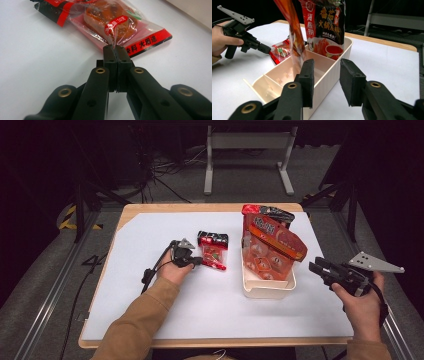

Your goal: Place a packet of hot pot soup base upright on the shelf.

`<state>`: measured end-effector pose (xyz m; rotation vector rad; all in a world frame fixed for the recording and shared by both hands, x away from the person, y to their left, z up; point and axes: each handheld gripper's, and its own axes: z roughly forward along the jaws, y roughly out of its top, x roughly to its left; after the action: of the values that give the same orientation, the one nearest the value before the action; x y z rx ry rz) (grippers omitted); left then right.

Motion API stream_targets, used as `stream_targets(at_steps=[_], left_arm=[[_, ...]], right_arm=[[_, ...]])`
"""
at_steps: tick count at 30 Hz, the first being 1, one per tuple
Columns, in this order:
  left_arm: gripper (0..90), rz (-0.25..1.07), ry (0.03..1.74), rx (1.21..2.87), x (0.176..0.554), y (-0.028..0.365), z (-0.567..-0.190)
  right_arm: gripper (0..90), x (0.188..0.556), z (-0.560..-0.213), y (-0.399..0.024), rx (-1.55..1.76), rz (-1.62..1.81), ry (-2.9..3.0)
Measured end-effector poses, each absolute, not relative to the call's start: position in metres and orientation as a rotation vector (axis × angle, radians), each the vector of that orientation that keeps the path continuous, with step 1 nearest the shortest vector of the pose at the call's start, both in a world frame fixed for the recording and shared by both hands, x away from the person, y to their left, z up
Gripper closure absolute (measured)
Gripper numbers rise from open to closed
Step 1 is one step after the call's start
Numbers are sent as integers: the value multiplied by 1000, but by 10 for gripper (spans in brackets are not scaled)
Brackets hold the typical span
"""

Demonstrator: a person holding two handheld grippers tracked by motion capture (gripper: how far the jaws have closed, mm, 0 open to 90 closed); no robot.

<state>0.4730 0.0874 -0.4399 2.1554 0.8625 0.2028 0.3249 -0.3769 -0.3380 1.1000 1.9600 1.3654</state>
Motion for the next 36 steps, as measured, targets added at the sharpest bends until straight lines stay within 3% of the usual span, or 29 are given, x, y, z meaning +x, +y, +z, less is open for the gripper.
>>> stream_targets(at_steps=[13,24,36], left_arm=[[899,256,765,2139,438,105,-407],[899,254,676,2059,399,121,-381],[899,175,549,2073,363,120,-371]], right_arm=[[746,299,-306,-354,1016,1410,1970],[663,302,-299,-302,899,1466,2096],[568,332,-327,-258,947,1459,2179]])
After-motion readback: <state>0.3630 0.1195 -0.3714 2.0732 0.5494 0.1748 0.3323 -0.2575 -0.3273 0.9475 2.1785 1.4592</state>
